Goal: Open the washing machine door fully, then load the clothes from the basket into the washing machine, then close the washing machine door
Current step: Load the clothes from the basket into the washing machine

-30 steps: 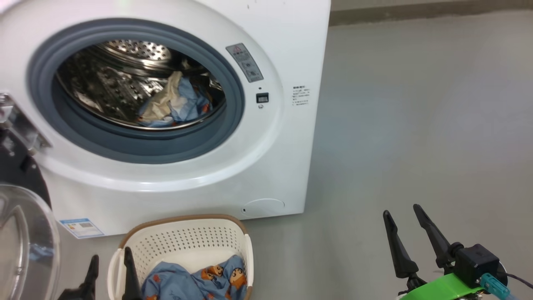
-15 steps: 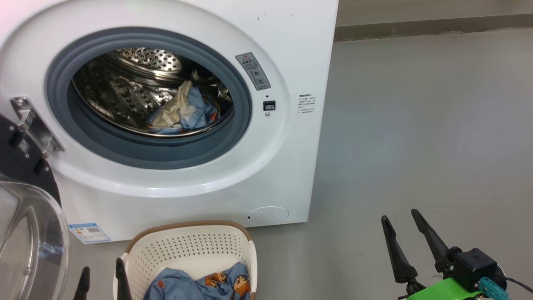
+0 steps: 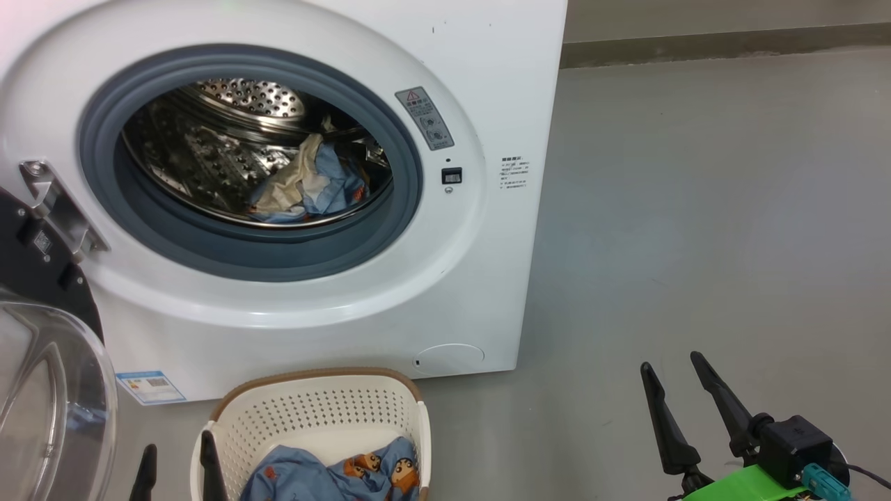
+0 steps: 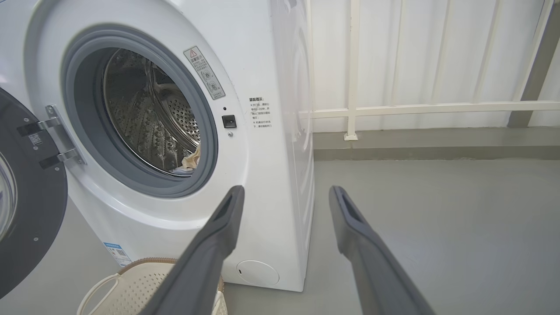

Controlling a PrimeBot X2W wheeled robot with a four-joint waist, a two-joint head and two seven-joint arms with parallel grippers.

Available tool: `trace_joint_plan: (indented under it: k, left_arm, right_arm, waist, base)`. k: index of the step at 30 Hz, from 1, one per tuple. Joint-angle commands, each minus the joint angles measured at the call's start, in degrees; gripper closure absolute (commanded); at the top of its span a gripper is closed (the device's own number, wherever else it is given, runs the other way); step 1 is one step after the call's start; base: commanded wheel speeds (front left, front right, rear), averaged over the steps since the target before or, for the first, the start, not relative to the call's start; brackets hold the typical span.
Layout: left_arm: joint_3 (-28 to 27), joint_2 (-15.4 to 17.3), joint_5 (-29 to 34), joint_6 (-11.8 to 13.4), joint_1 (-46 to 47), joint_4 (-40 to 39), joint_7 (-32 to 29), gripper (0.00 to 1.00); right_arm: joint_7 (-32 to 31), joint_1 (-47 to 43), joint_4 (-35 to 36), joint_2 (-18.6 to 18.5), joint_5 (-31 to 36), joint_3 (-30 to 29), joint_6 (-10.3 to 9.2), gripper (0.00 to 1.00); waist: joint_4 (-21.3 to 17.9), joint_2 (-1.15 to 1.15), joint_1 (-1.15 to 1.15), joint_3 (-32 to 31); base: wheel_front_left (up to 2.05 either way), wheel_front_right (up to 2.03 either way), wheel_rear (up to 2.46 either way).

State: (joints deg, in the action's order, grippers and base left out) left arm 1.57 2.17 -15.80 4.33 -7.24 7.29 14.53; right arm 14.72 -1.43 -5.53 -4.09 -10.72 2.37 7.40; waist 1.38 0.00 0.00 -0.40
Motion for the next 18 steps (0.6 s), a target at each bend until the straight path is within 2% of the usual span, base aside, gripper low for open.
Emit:
trace_joint_plan:
  k: [1,12,18]
  left_arm:
    - [-1.7,0.71,0.05,0.45,0.2,-1.77,0.47,0.0]
    - [-1.61,0.71,0.27,0.06,0.04,-2.58,0.47,0.0]
    - [-1.28,0.71,0.79,-1.06,2.01,-2.4,0.47,0.0]
  right_arm:
    - [0.28,0.24,1.19,-0.62,-0.03,0.94,0.09,0.0]
    - [0.28,0.28,0.5,-0.39,0.31,0.66,0.09,0.0]
    - [0.28,1.65,0.92,0.04,0.63,0.6,0.09,0.0]
  waist:
    - [0.06,0.0,0.0,0.03]
    - [0.3,0.0,0.0,1.37]
    - [-0.05,0.0,0.0,5.18]
  base:
    - [0.0,0.0,0.0]
    - [0.0,0.0,0.0]
    - [0.0,0.0,0.0]
